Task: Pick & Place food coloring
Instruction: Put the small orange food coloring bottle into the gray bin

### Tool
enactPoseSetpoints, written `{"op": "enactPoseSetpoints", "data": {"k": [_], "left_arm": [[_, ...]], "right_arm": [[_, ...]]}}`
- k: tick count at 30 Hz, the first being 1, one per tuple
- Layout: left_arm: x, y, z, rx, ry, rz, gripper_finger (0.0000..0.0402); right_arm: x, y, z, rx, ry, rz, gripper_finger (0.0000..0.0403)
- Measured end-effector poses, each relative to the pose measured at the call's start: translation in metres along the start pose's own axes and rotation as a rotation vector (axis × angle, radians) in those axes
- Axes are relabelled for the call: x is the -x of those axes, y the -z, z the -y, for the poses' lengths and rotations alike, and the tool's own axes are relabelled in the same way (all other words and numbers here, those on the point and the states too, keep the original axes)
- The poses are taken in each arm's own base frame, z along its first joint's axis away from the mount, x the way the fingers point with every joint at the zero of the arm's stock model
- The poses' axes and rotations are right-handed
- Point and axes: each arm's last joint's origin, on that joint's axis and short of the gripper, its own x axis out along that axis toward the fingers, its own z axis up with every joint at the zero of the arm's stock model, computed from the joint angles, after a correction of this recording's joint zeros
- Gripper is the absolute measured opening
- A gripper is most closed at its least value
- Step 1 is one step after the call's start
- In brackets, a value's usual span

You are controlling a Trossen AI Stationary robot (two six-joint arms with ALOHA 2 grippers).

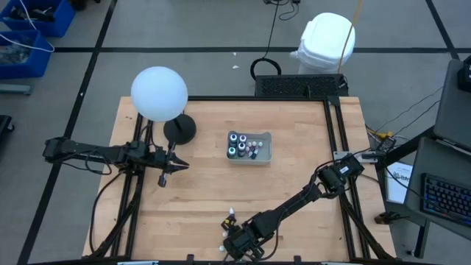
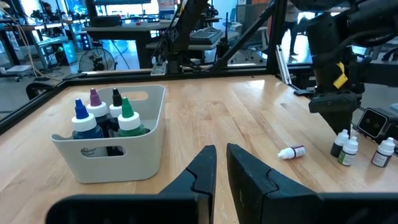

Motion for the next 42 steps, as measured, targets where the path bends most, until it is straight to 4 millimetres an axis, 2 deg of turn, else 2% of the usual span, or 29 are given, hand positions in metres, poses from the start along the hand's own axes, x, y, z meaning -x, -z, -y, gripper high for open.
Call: {"op": "enactPoseSetpoints", "data": {"k": [2,5,12,17,21,25,32,37,42], "left_arm": [[0.000,0.000,0.000,0.000,0.000,-0.001,0.0047],[0.000,0.001,0.000,-0.001,0.000,-0.013,0.0047],[0.000,0.002,0.000,-0.004,0.000,-0.015,0.0047],[0.000,0.001,0.000,-0.004,0.000,-0.015,0.0047],[0.000,0.002,0.000,-0.004,0.000,-0.016,0.0047],[0.000,0.002,0.000,-0.002,0.000,-0.016,0.0047],[0.000,0.002,0.000,0.000,0.000,-0.016,0.0047],[0.000,0.001,0.000,0.000,0.000,-0.014,0.0047],[0.000,0.001,0.000,-0.004,-0.005,-0.014,0.0047]], "right_arm": [[0.007,-0.002,0.000,-0.002,0.004,0.011,0.0067],[0.029,-0.009,0.002,-0.014,0.013,0.046,0.0068],[0.113,-0.016,0.006,-0.082,0.090,0.092,0.0068],[0.171,-0.003,0.014,-0.171,0.147,0.064,0.0071],[0.202,0.024,0.020,-0.281,0.207,0.020,0.0066],[0.214,0.066,0.020,-0.433,0.278,-0.050,0.0068],[0.215,0.137,0.003,-0.638,0.291,-0.100,0.0065],[0.217,0.171,-0.007,-0.714,0.291,-0.051,0.0068],[0.222,0.195,-0.010,-0.779,0.305,-0.024,0.0065]]}}
